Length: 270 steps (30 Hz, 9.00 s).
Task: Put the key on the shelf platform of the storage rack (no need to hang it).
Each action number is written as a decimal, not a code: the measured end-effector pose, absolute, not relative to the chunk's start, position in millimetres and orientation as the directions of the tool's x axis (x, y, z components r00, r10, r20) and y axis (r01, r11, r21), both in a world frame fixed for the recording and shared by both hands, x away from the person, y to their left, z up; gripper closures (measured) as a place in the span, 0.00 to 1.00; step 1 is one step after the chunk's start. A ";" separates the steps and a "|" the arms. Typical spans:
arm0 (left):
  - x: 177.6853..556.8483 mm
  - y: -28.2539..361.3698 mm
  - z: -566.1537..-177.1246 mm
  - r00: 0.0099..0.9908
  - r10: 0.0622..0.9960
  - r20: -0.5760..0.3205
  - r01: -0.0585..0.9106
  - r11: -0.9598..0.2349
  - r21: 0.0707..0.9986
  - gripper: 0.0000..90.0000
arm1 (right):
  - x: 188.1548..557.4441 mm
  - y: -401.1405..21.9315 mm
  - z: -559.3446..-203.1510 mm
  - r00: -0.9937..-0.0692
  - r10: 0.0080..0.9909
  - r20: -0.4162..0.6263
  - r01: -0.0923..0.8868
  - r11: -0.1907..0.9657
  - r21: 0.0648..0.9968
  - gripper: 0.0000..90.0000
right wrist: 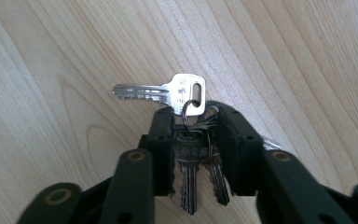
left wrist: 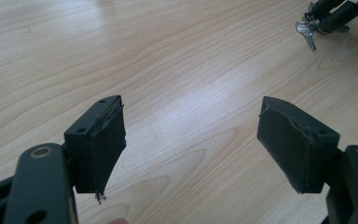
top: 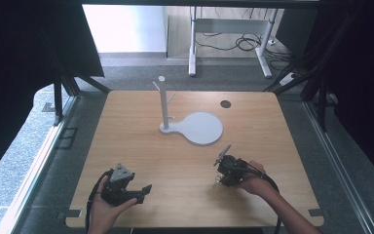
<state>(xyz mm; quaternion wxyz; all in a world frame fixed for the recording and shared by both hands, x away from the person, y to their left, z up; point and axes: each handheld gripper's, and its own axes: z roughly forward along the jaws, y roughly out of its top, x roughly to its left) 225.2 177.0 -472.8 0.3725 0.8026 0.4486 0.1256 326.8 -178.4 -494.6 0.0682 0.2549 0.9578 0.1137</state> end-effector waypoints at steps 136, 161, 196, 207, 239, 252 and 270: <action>223.5 187.8 -466.7 0.569 0.808 -0.150 0.623 -0.306 0.720 0.27 | 462.0 -142.3 -388.6 -0.829 0.558 -0.022 0.519 0.784 0.339 1.00; 222.9 195.4 -464.3 0.562 0.813 -0.151 0.622 -0.296 0.725 0.26 | 511.6 -115.8 -406.4 -0.803 0.596 0.002 0.565 0.761 0.319 1.00; 222.8 196.9 -465.3 0.560 0.815 -0.149 0.629 -0.301 0.717 0.27 | 520.6 -130.1 -446.7 -0.753 0.658 -0.002 0.622 0.713 0.324 0.93; 224.0 192.0 -465.2 0.565 0.813 -0.144 0.627 -0.309 0.716 0.27 | 510.4 -141.4 -438.8 -0.748 0.664 0.027 0.627 0.691 0.360 0.83; 221.7 170.9 -463.9 0.604 0.789 -0.110 0.604 -0.363 0.709 0.27 | 420.5 -212.1 -405.4 -0.755 0.655 0.035 0.564 0.621 0.544 0.62; 222.4 162.5 -467.9 0.621 0.776 -0.110 0.606 -0.388 0.694 0.26 | 366.8 -260.3 -430.1 -0.752 0.656 0.066 0.557 0.577 0.598 0.61; 220.6 156.0 -467.3 0.629 0.771 -0.099 0.601 -0.402 0.690 0.26 | 348.0 -283.2 -452.7 -0.727 0.681 0.087 0.579 0.540 0.611 0.55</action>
